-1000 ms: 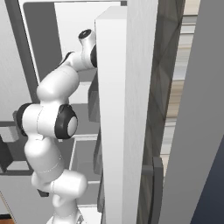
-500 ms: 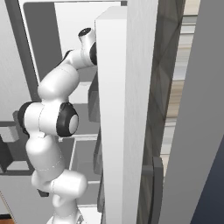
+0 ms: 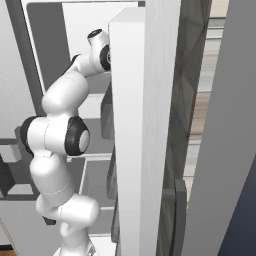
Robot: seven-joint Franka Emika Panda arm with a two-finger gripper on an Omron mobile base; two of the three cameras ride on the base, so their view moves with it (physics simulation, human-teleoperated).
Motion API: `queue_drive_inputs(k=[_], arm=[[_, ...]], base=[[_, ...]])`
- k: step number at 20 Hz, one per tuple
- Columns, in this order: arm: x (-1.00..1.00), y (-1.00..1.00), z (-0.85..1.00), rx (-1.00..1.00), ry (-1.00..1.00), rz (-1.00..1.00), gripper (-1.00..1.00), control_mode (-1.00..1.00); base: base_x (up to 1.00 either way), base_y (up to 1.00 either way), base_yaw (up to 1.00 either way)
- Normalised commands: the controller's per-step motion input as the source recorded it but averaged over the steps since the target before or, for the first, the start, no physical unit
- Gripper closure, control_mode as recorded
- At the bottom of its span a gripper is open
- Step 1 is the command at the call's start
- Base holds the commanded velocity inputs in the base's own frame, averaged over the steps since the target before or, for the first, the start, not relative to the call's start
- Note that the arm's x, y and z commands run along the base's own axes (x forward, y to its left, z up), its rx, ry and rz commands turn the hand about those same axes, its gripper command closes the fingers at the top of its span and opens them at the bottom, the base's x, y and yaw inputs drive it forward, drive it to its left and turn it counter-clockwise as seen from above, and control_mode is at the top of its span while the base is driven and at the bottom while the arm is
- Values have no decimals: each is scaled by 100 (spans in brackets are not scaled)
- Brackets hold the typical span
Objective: Take the cheese, fish, and squash from the fridge and place them on the plate on the dining counter to create an appetizer plate.
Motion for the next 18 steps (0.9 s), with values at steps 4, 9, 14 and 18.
queue_drive_inputs(k=[4, 9, 14, 18], arm=[[-39, 14, -21, 0, 0, -5, 100, -100], [-43, 19, -25, 0, 0, -1, 100, -100], [-55, 4, -16, 0, 0, 0, 100, -100], [-72, 0, -9, 0, 0, 0, 100, -100]], base=[[0, 0, 0], [0, 0, 0], [0, 0, 0], [0, 0, 0]])
